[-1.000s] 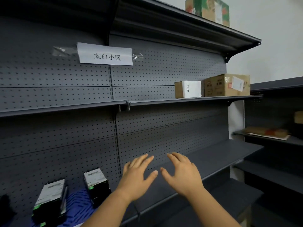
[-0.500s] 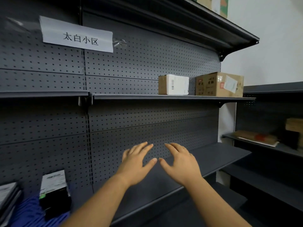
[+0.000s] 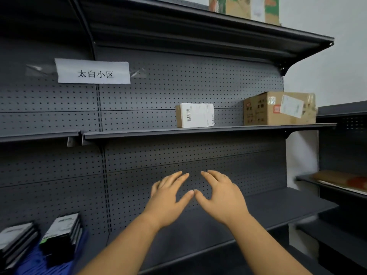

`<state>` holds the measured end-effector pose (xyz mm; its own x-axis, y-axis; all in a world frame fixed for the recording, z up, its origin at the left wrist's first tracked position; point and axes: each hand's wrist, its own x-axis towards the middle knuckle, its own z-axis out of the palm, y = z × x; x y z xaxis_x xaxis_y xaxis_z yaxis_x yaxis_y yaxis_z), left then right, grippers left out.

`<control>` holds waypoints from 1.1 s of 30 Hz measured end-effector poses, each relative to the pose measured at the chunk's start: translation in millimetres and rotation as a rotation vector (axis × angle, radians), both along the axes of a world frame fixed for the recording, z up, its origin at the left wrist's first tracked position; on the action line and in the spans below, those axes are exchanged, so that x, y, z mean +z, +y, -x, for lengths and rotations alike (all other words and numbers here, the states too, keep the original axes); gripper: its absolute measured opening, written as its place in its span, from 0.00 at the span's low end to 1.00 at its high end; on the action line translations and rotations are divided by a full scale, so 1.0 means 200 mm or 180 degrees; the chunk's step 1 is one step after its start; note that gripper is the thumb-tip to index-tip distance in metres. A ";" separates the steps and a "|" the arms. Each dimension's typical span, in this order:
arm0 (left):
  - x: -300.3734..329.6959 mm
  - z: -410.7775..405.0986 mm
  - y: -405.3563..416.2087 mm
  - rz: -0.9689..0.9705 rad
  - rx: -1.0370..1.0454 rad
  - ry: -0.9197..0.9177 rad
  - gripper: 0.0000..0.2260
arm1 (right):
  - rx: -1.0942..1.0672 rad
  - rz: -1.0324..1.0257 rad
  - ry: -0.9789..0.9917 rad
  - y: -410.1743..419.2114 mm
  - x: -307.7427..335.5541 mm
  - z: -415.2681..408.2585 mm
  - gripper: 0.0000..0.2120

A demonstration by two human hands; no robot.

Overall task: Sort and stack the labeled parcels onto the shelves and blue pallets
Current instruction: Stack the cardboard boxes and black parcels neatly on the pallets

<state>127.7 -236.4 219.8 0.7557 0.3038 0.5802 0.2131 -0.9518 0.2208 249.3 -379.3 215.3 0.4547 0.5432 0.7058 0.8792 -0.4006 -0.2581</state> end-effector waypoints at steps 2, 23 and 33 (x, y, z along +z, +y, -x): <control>0.05 -0.03 -0.04 -0.0082 0.0066 -0.0008 0.27 | 0.0068 -0.0052 -0.0063 -0.04 0.04 -0.05 0.32; 0.50 -0.34 0.05 -0.0803 0.0320 -0.0795 0.25 | 0.0208 -0.0523 -0.0773 0.06 0.47 -0.43 0.30; 0.63 -0.51 0.07 -0.1028 0.0764 -0.0861 0.26 | 0.0489 -0.0600 -0.0982 0.17 0.64 -0.67 0.30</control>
<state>230.5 -222.4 346.6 0.4952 0.2231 0.8396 0.4108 -0.9117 0.0000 383.3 -346.0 343.5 0.1290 0.4360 0.8906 0.9730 -0.2291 -0.0287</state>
